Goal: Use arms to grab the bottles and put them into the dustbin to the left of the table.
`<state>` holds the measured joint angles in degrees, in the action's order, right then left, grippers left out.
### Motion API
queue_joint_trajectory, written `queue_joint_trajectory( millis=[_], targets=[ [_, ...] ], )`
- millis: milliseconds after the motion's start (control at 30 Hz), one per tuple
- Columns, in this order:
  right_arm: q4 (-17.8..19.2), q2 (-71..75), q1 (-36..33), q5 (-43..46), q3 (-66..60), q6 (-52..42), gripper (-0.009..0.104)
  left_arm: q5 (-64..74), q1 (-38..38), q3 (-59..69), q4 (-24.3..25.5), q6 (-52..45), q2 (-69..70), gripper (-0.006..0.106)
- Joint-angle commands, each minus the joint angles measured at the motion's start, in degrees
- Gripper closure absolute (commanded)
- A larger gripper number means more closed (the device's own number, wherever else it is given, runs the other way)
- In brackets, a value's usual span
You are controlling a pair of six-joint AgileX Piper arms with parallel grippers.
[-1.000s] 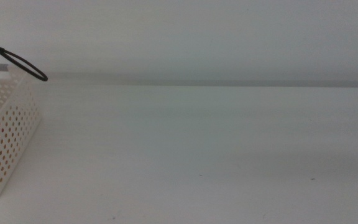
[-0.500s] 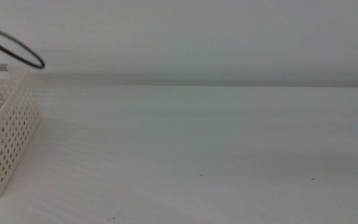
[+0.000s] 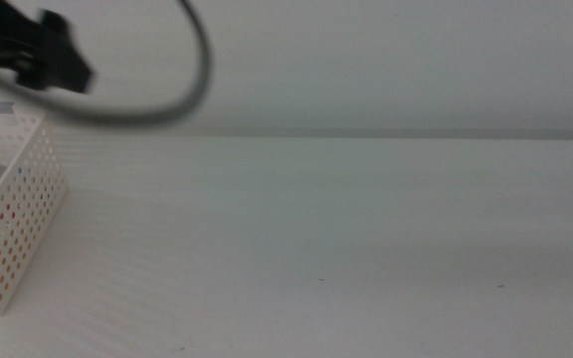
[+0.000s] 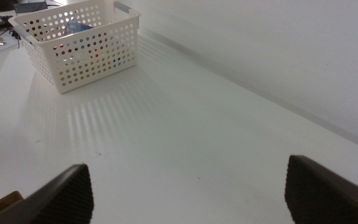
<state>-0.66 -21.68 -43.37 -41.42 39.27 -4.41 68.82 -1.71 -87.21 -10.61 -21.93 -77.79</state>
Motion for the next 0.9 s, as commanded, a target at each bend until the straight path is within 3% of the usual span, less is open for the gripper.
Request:
queue_joint_trajectory(
  millis=[0,167,267,867],
  targets=[
    [0.05,0.15,0.01,0.45,-0.18,-0.53,0.013,-4.47,-7.48,4.53,2.79,6.81,4.90,0.007],
    [0.05,0.15,0.01,0.45,-0.18,-0.53,0.013,-15.09,-21.24,15.74,13.97,21.93,16.08,0.007],
    [0.05,0.15,0.01,0.45,-0.18,-0.53,0.013,-19.95,-25.33,20.88,19.05,28.20,21.00,0.007],
    [0.05,0.15,0.01,0.45,-0.18,-0.53,0.013,-37.29,-26.23,24.11,20.35,28.32,26.76,0.007]
  ],
)
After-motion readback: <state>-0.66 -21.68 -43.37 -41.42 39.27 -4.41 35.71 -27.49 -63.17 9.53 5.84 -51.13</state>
